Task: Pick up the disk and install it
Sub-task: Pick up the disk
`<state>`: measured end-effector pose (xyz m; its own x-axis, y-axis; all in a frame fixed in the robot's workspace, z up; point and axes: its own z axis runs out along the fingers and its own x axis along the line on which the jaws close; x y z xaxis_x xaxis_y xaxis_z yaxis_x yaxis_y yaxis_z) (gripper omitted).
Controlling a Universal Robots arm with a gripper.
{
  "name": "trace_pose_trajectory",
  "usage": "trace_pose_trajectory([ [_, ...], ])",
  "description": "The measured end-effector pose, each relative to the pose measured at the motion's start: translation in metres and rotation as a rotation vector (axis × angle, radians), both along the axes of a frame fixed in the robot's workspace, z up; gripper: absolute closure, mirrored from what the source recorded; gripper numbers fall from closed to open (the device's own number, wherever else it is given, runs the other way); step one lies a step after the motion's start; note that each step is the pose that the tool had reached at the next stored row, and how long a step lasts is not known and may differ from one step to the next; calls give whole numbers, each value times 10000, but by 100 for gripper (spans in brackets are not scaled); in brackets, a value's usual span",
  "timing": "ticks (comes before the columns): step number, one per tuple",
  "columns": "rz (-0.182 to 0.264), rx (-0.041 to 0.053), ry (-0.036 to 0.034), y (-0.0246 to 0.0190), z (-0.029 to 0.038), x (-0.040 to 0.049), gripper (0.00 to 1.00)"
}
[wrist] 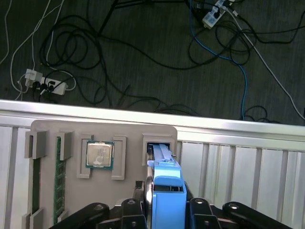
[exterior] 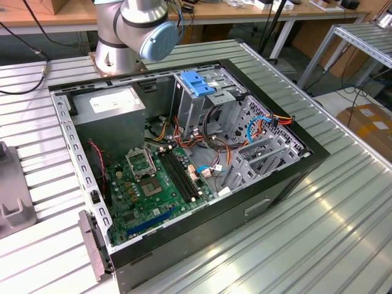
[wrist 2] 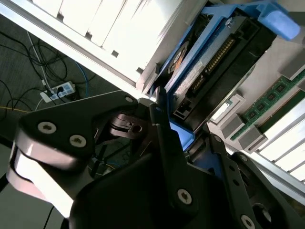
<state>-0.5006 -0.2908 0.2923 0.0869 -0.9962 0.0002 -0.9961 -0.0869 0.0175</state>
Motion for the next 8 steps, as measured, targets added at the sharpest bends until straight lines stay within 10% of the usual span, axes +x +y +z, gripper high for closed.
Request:
trace_pose_trajectory([
  [8,0,0,0,0,-3,0,62],
])
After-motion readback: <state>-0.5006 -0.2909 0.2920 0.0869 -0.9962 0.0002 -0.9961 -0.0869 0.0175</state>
